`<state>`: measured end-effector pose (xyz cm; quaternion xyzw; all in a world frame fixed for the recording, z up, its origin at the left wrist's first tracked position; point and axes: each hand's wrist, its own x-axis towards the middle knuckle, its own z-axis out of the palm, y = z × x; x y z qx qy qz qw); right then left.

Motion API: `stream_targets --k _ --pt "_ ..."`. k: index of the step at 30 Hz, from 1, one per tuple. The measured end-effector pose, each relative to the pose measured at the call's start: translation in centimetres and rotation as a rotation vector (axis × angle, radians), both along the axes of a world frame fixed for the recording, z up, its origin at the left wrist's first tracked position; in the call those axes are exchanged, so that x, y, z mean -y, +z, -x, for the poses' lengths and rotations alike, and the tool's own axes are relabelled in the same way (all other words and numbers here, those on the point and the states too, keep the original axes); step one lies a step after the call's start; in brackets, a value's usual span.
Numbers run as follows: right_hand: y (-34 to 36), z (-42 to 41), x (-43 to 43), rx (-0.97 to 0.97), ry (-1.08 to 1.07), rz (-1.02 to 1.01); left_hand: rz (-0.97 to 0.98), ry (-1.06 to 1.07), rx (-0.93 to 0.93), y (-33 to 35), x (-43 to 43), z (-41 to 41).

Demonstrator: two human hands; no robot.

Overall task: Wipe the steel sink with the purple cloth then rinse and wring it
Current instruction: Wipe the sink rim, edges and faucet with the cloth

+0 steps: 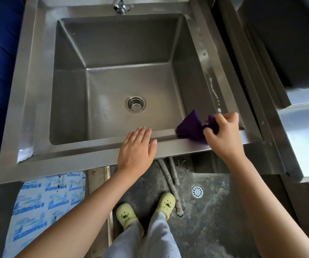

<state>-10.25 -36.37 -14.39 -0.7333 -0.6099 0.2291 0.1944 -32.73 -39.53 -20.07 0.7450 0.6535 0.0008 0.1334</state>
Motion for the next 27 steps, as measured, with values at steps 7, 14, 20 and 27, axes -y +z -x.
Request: stream_targets --k 7,14,20,27 --pt "0.4 -0.2 -0.1 0.197 0.228 0.024 -0.015 0.012 -0.021 -0.1 -0.1 -0.1" --pt "-1.5 3.3 -0.6 0.31 0.523 0.045 -0.016 -0.01 -0.036 -0.2 0.0 0.0" --pt "-4.7 3.6 2.4 0.269 0.388 -0.267 0.003 -0.004 -0.001 0.2 -0.3 -1.0" --pt "-4.8 -3.5 0.8 0.354 0.262 -0.258 0.069 -0.129 0.09 0.5 -2.3 -7.5"
